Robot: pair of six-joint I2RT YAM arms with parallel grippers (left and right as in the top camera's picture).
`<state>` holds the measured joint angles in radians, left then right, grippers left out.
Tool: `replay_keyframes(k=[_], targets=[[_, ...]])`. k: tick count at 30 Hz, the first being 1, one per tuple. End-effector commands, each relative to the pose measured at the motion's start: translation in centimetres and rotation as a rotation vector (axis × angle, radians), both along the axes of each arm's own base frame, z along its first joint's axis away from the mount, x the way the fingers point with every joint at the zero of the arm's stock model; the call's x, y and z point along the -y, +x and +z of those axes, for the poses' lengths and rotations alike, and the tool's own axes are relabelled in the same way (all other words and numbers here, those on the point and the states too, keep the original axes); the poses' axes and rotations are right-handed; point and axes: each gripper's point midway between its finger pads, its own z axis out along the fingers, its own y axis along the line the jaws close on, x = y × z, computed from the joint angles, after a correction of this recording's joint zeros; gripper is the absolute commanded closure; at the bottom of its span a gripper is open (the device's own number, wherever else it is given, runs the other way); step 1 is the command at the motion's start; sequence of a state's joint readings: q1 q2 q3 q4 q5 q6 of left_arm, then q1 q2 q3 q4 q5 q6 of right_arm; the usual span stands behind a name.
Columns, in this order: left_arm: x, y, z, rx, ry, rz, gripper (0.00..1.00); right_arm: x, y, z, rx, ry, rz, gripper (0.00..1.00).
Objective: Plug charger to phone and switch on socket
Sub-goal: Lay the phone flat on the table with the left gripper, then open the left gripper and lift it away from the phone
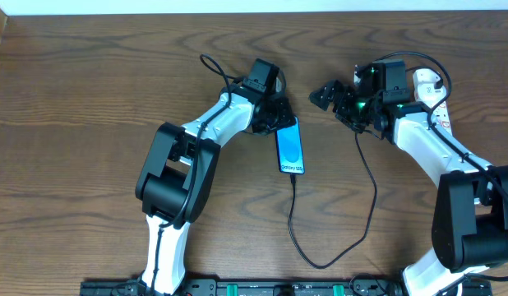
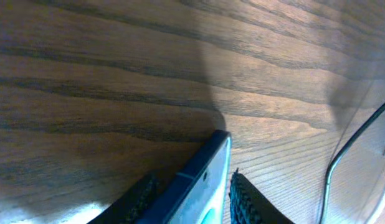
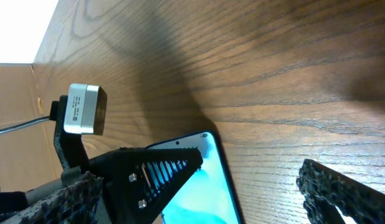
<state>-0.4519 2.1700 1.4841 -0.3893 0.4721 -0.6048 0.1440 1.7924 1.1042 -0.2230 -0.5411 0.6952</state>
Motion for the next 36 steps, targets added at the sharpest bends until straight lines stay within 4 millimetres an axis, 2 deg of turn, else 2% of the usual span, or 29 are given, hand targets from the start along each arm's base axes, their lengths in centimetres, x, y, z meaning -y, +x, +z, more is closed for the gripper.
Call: replay_keyframes(k=[1,13,14,16,19,21,24,26,28,30,31,33,36], targets=[[-1.0,-0.3,-1.6,-0.018,0.060,0.014,0.59,0.4,0.3,1.1,0.037,-0.011,-0.002,0.01],[-1.4,-0.3,-1.8,-0.009,0.082,0.005,0.59,0.4,0.3,1.1,0.036,-0.011,-0.002,0.01],[-1.5,-0.3,-1.8,-0.007,0.084,0.000,0.39,0.4,0.3,1.1,0.036,-0.011,-0.001,0.01],[-1.9,0.0,-1.8,0.004,0.087,-0.009,0.33,0.4,0.3,1.1,0.036,-0.011,-0.001,0.01],[-3.4,0.6,-1.2,0.022,0.095,-0.021,0.30,0.4,0.3,1.1,0.037,-0.013,0.001,0.01],[-5.1,1.4,0.6,0.073,0.103,-0.052,0.29,0.4,0.3,1.1,0.039,-0.015,0.003,0.01],[-8.5,2.6,6.3,0.216,0.125,-0.112,0.26,0.6,0.4,1.0,0.041,-0.024,-0.004,0.01],[-10.4,1.9,10.4,0.290,0.140,-0.146,0.23,1.0,0.6,0.8,0.043,-0.044,-0.021,0.01],[-11.9,0.1,15.2,0.340,0.143,-0.136,0.22,1.3,0.7,0.7,0.045,-0.063,-0.034,0.01],[-12.4,-1.1,17.8,0.375,0.138,-0.128,0.22,1.4,0.8,0.6,0.046,-0.073,-0.042,0.01],[-12.5,-1.5,19.0,0.400,0.134,-0.126,0.00,1.5,0.9,0.6,0.047,-0.075,-0.044,0.01],[-12.6,-2.1,21.7,0.468,0.123,-0.118,0.00,1.5,0.8,0.6,0.047,-0.075,-0.044,0.01],[-12.8,-3.0,24.4,0.538,0.112,-0.110,0.00,1.5,0.8,0.6,0.047,-0.075,-0.044,0.01]])
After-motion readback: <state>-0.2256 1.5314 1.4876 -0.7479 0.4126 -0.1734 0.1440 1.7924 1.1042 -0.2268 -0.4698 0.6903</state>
